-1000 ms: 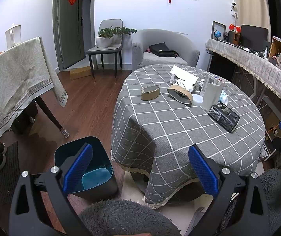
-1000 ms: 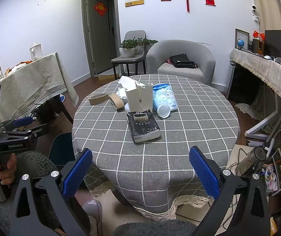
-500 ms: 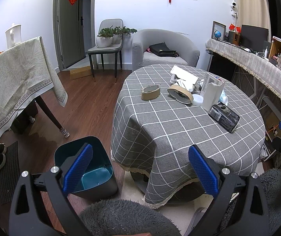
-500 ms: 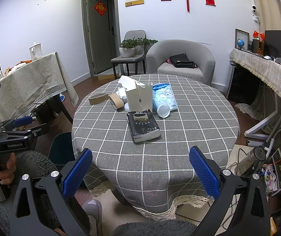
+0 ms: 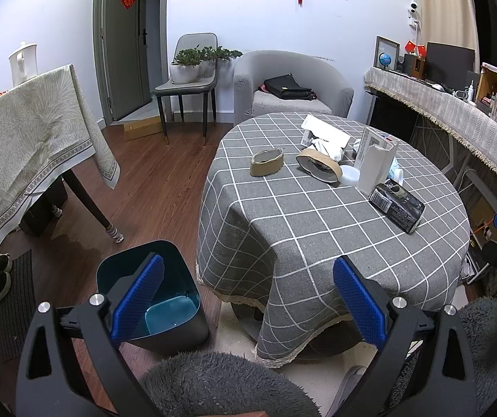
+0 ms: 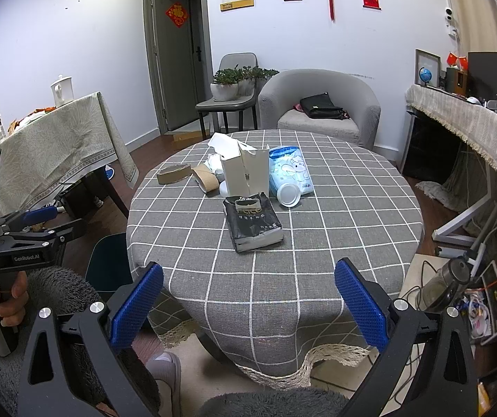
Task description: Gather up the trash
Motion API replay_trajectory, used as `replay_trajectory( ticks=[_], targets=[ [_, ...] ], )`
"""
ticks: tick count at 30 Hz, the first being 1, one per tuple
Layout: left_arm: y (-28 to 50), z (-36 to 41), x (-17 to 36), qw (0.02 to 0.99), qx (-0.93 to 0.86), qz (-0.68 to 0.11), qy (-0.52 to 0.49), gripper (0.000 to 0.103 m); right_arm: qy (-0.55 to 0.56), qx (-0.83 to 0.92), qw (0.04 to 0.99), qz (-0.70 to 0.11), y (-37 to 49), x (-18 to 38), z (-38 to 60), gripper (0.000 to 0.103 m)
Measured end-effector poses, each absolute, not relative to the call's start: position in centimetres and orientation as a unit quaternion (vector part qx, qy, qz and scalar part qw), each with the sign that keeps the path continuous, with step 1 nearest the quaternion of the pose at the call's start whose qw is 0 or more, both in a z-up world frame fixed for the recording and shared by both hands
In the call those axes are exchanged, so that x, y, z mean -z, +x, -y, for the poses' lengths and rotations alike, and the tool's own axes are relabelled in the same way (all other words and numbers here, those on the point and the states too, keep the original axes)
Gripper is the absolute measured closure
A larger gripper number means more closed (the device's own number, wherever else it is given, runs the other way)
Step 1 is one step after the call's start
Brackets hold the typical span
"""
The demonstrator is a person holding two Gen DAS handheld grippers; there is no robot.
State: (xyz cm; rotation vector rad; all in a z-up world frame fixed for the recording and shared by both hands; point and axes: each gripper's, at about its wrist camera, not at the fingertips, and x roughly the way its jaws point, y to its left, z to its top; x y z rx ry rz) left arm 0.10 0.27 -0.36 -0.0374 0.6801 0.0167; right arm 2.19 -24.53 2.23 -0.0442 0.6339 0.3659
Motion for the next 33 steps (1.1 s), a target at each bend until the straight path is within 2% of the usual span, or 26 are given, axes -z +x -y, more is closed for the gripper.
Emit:
replay_trajectory(
  ticks=[33],
  targets=[
    [-0.21,0.00,0.21,0.944,-0.006,-0.330,-0.014,0.003,-0.021,-0.180,0.933,-0.310,2.22,-2.25,24.44,0.003]
  ],
)
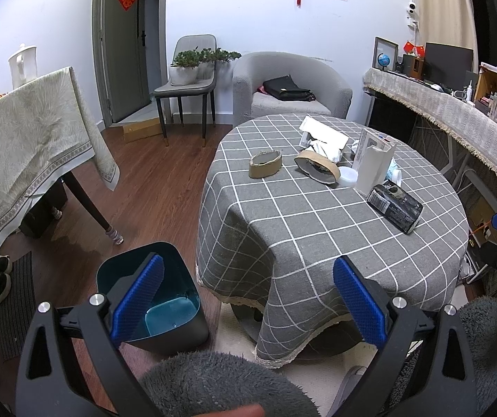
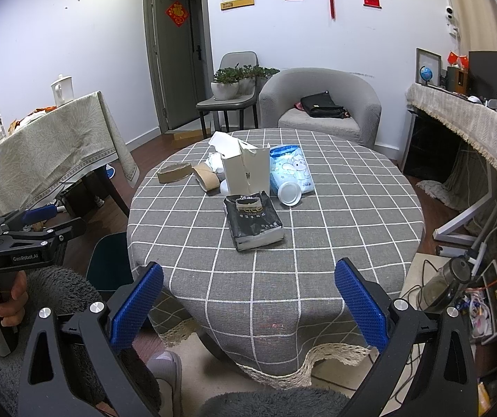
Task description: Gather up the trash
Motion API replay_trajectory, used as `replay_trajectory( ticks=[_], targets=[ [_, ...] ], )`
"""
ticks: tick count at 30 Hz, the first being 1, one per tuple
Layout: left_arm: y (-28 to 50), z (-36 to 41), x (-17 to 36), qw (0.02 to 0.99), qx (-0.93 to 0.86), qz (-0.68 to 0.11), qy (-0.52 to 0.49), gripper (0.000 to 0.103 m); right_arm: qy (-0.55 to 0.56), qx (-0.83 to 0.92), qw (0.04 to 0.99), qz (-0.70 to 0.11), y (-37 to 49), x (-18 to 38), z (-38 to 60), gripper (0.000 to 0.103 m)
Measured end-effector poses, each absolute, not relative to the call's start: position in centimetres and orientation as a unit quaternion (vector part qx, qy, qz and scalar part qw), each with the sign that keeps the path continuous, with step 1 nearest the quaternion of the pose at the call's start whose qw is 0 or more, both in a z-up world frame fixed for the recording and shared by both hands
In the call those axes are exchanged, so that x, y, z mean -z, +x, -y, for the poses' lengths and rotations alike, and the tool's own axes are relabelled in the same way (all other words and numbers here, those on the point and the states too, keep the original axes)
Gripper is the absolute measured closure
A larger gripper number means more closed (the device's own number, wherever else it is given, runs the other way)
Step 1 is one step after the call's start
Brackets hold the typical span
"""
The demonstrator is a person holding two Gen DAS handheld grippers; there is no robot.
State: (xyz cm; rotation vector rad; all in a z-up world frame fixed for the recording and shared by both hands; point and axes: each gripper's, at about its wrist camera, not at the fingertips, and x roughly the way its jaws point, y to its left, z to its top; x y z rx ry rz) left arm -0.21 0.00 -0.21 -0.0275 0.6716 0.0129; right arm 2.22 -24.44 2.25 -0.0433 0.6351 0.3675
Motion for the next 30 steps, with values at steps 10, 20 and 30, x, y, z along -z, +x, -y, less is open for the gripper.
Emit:
replay_trajectory(
  ticks=[10,20,30],
  targets=[
    [-0.2,0.2,-2.8,0.953,0.026,-0.302,0.000,0.004,-0.034,-0.192,0.937,-0.292,2.0,-3.2,24.0,0.003],
    [2.1,-1.0,-3.8,0.953,0.063,-0.298,0.006,0.018,-0.049,-0.213,0.926,-0.308,4.6,-1.9,22.5,0.004],
    [8.0,-0.4,-2.9,0.938,0.141,-0.316,0.023,0.035,-0.045,-0.214,0.915,-0.338,9.4,1.1,23.2,0.006]
  ],
)
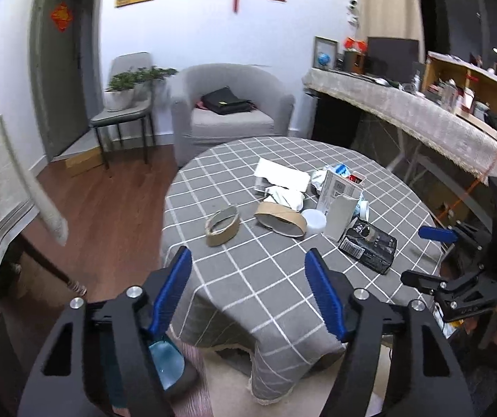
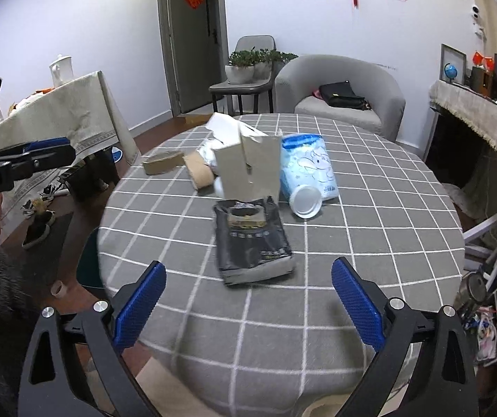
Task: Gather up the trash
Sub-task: 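Grasp the black Face tissue pack with the right tool while the left tool grasps the cardboard ring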
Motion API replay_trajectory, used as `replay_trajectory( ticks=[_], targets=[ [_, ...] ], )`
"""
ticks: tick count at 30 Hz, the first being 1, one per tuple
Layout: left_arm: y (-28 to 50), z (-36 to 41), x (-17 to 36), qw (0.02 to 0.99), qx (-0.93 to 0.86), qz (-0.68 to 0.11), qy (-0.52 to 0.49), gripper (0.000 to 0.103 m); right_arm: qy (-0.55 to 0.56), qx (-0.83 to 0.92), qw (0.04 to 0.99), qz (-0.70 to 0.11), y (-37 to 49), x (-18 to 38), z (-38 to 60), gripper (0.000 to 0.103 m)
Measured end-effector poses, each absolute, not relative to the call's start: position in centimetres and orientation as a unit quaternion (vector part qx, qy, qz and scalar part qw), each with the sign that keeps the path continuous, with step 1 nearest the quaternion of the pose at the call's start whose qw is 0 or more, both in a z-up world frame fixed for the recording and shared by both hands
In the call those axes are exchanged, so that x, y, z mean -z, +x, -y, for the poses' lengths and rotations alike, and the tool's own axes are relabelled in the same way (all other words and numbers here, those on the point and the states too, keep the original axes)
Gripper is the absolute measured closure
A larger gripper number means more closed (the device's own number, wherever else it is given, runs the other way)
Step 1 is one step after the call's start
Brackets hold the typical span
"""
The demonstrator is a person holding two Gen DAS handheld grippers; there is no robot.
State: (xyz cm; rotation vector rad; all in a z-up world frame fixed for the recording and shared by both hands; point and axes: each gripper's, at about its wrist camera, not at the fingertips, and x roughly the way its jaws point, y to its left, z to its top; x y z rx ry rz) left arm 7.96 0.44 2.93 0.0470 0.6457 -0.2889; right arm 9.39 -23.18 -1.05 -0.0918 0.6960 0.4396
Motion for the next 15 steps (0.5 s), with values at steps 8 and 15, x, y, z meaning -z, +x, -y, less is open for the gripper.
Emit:
replay_trajectory(
  ticks=[8,15],
  targets=[
    [13.3,-1.1,-0.1,0.921,0.169,-0.346,0.054,0.051,-0.063,-0.236,0.908,-0.341,11.5,2.1,22.1,0.007],
    [17.0,-1.8,3.1,0.907,0.178,-0.376,0.069,0.055,-0.056,-0.242,0.907,-0.341,12.9,2.7,21.4,0.016]
  ],
)
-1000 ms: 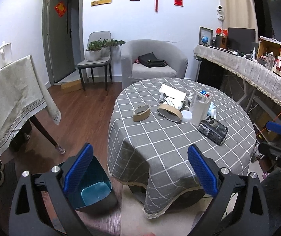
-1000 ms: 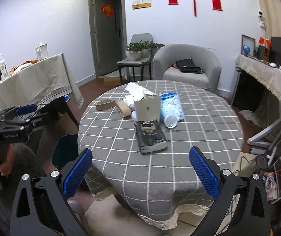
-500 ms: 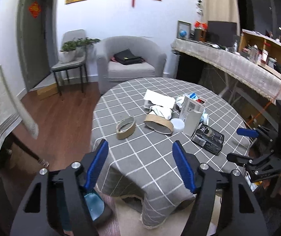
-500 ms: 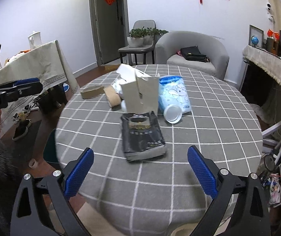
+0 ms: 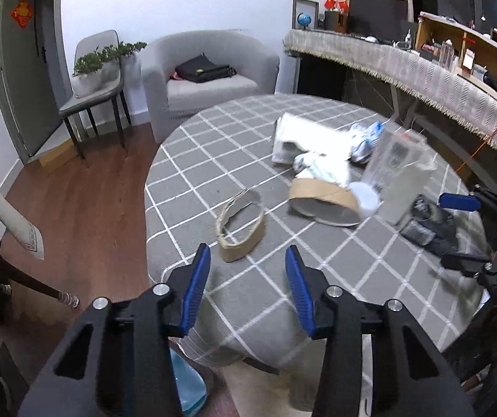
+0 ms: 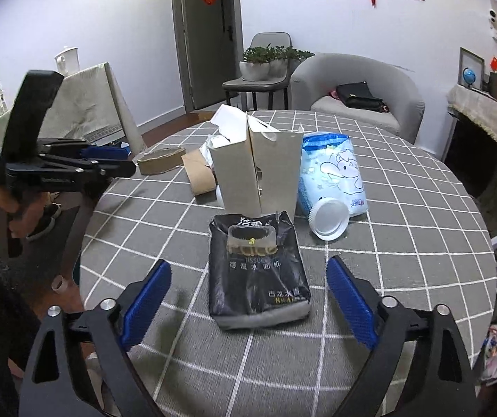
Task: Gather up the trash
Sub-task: 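Grasp the black Face tissue pack with the right tool while the left tool grasps the cardboard ring, then carry the cardboard ring with the left tool over the teal bin and release it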
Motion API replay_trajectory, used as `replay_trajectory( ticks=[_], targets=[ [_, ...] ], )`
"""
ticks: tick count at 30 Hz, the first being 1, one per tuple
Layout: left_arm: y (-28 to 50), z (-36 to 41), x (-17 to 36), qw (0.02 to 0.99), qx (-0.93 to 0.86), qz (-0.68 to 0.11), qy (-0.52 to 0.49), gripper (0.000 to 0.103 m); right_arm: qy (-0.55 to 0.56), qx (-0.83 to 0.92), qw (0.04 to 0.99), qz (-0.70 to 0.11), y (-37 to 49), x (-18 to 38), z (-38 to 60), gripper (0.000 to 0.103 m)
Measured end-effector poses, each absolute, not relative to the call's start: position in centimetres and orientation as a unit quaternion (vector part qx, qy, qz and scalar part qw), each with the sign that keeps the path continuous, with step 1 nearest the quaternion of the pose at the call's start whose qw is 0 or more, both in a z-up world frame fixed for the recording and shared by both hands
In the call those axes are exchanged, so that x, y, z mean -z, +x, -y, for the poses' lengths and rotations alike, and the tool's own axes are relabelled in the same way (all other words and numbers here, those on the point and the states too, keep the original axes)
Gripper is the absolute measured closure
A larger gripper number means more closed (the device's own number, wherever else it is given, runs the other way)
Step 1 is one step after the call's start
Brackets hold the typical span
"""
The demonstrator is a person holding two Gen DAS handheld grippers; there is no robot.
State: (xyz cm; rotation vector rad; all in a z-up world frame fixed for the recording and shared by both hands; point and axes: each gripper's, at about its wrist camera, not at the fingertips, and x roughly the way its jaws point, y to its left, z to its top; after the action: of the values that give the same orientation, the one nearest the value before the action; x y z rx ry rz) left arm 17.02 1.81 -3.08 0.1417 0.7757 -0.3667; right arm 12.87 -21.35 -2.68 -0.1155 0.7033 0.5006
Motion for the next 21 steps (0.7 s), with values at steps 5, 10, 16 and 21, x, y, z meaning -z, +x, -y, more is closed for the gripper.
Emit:
replay_trajectory(
  ticks=[5,10,16,21],
  targets=[
    [18.3,-2.3,4.0,0.904,0.187,-0.380,0.056,0.057,-0.048,-0.247,0.901,-0.353,13.8,3.3,21.2,0.023],
    [19.9,-2.1,4.3,0.904,0.189,-0.380,0.053,0.055,-0.040,-0.241,0.900,-0.360,14.7,3.0,21.2,0.031],
    [20.6,-1.5,4.2,0.905,0.199,-0.375,0.028,0.052,-0.066,-0.220,0.904,-0.361,15.2,3.1,20.4,0.051],
    [20.7,-0.5,4.2,0.906,0.200,-0.372,0.038,0.060,-0.062,-0.220,0.902,-0.365,15.1,2.9,20.5,0.053]
  ],
)
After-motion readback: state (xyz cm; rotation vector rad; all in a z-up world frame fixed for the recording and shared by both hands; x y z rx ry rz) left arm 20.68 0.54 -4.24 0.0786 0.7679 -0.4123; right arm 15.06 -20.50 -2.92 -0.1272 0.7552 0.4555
